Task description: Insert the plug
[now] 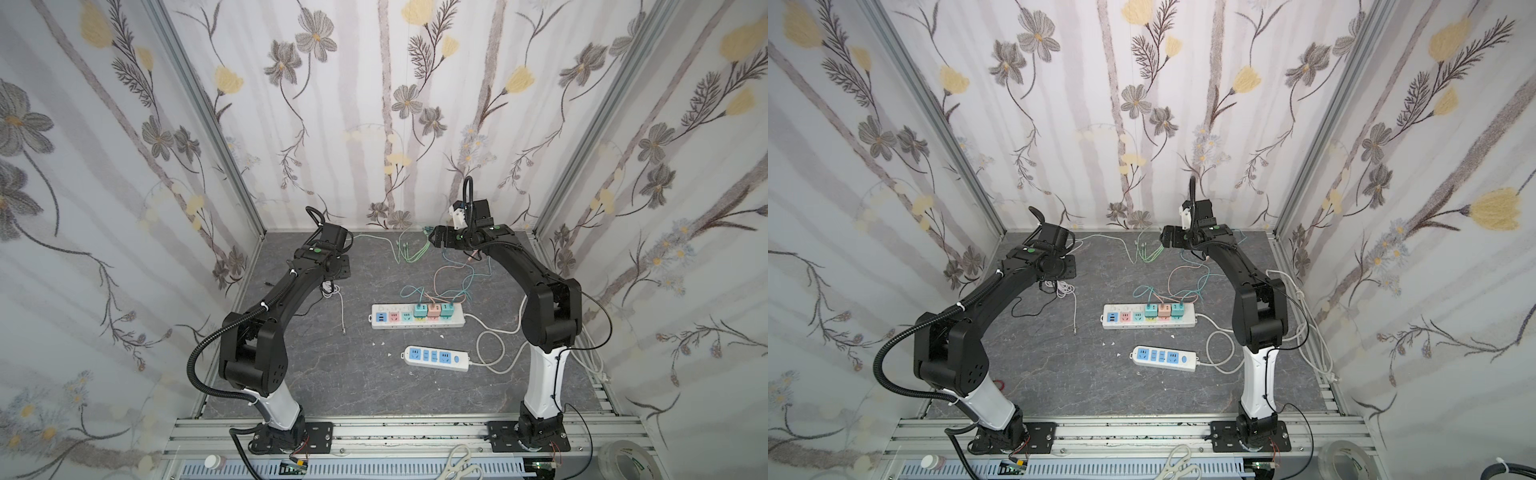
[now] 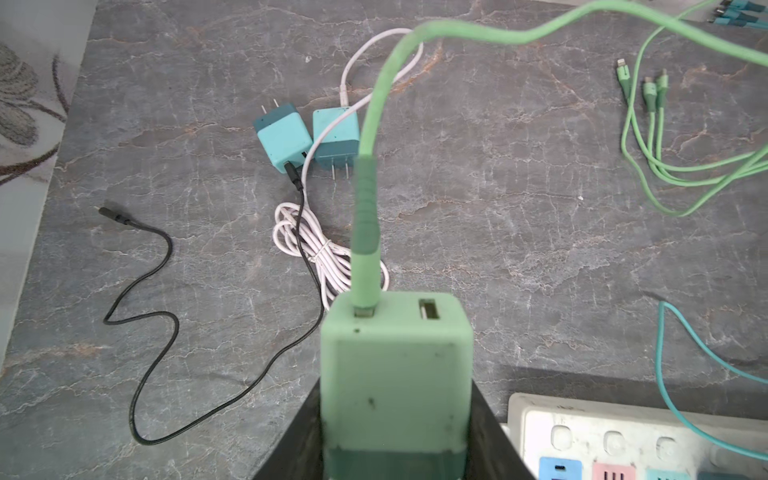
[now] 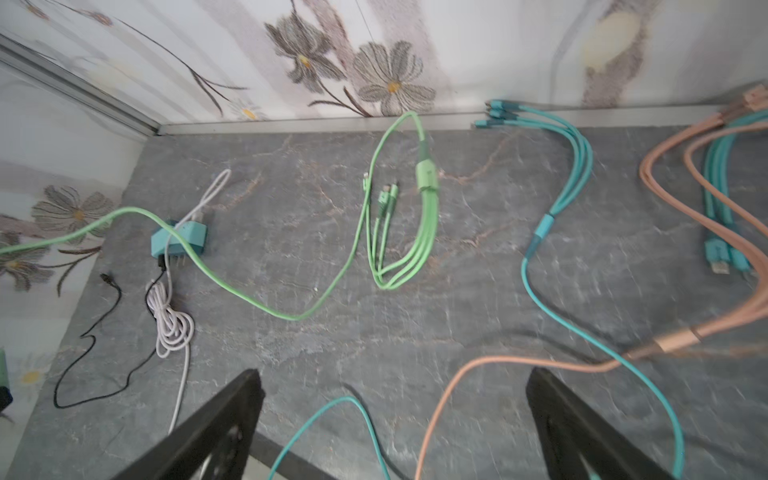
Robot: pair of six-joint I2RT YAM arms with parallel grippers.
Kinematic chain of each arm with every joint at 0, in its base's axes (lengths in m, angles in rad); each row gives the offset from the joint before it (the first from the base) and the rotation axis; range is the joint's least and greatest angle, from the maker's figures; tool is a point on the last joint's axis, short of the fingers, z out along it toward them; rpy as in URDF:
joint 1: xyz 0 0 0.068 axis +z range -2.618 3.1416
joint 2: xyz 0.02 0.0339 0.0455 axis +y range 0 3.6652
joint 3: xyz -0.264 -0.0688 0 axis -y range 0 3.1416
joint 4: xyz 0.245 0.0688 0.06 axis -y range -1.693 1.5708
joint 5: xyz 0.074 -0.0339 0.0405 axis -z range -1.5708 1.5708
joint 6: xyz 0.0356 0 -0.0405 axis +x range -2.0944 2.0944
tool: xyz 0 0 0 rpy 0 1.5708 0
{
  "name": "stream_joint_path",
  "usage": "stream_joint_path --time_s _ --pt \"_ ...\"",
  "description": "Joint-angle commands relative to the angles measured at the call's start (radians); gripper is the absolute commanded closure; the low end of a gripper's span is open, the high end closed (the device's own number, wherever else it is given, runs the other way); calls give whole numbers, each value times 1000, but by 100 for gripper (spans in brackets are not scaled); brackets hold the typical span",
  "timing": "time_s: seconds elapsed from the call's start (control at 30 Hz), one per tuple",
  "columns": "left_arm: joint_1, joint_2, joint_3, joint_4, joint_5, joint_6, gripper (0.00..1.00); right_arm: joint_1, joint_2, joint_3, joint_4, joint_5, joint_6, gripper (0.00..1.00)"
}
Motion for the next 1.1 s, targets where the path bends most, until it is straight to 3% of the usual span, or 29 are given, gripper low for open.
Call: stream_joint_path --time_s 0.0,0.33,0.6,0.83,1.07 --pt "-19 6 6 4 33 17 100 -4 -70 -62 0 74 2 1" --pt "-91 20 32 7 71 60 100 -7 -269 -189 -55 149 68 1" --pt "-143 6 -15 53 94 125 100 -26 -555 -544 319 111 129 1" --pt "-156 -20 -66 103 144 200 100 -55 -570 -520 227 -88 143 1" --pt "-163 -105 -179 249 202 330 100 -61 -523 -565 364 -299 220 1"
